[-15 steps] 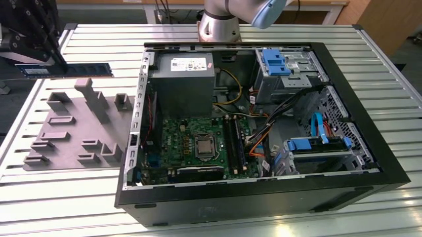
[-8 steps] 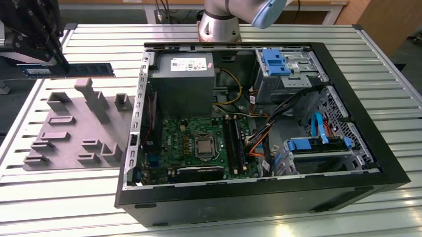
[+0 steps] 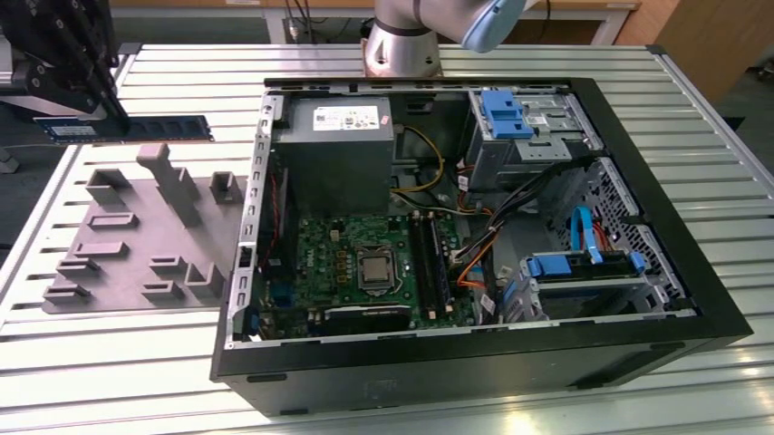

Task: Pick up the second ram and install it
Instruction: 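Pick up the second ram and move it above second insertion slot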

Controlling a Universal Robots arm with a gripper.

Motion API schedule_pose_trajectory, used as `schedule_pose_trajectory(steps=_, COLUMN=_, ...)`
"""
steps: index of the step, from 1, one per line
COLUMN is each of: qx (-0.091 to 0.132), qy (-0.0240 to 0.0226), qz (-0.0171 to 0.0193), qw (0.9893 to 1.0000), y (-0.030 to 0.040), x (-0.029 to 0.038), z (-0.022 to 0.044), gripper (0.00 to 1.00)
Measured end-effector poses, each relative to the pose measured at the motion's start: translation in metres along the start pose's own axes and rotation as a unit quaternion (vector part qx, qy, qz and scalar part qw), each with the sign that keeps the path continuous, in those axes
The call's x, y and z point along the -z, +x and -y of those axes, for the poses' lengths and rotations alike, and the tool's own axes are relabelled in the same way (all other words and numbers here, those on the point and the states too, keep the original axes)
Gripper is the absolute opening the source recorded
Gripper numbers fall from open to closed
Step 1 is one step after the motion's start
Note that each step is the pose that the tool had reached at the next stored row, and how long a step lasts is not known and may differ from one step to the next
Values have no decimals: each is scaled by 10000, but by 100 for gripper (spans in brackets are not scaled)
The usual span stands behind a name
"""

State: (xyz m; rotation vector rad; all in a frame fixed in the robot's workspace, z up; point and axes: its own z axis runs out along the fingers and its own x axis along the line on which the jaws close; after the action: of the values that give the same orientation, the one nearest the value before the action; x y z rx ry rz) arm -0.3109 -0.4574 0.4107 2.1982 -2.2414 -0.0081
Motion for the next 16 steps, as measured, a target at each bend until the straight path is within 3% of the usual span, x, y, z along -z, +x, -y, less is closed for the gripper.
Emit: schedule_pose_trajectory(steps=16, qx=-1, qy=1, qz=1, qw=10000, y=-1, x=-1, z=84, gripper=14)
